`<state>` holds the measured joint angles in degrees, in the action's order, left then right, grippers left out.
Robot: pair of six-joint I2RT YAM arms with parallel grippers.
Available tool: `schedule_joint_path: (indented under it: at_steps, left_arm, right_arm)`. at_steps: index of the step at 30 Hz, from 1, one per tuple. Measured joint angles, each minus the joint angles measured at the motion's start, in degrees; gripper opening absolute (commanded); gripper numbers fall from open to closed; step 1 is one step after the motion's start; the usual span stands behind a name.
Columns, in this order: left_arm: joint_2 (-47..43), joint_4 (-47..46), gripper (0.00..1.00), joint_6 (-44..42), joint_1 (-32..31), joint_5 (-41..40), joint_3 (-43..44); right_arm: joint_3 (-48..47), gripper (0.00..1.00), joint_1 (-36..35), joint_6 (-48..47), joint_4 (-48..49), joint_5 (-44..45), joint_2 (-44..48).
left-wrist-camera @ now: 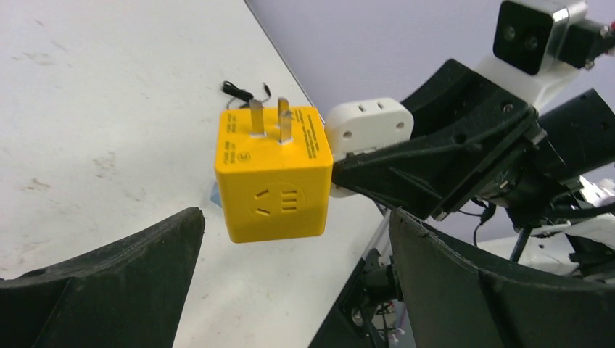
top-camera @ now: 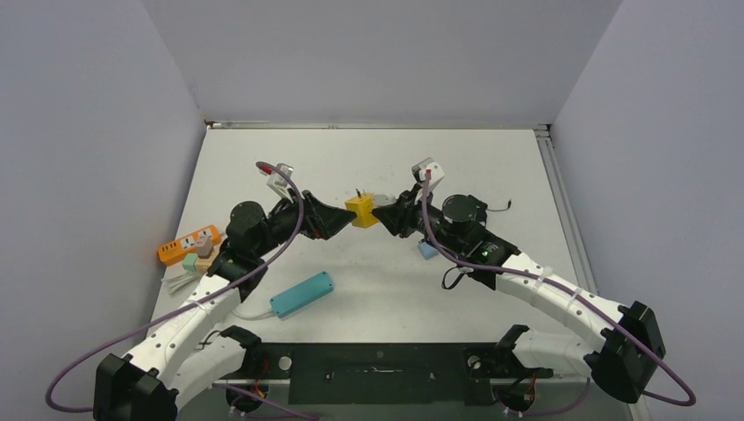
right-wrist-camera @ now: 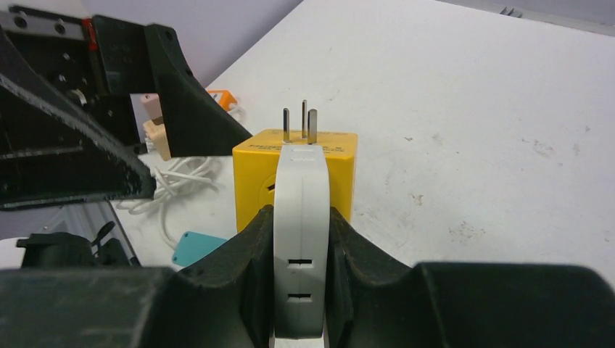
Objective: Pull the plug off the socket
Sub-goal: Remove the plug from the socket.
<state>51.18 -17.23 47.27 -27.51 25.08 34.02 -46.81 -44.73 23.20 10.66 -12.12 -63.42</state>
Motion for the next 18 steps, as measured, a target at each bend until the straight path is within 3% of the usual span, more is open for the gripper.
schedule_joint_path:
  at_steps: [4,10,18]
  left_arm:
    - [3.1,3.0,0.96,-3.3,3.7,2.1,4.1]
    - [7.6,4.8,0.96,-9.6,4.1,5.0,9.4]
    - [9.0,1.4,0.96,-15.7,4.2,7.5,7.0]
  right_arm:
    - [-0.1,0.05,0.0,-3.0,0.9,0.4,-1.9]
    - [1.0,0.05,0.0,-6.8,7.3,0.4,-2.2]
    - [8.3,0.05,0.0,-9.2,11.8,1.9,-0.1]
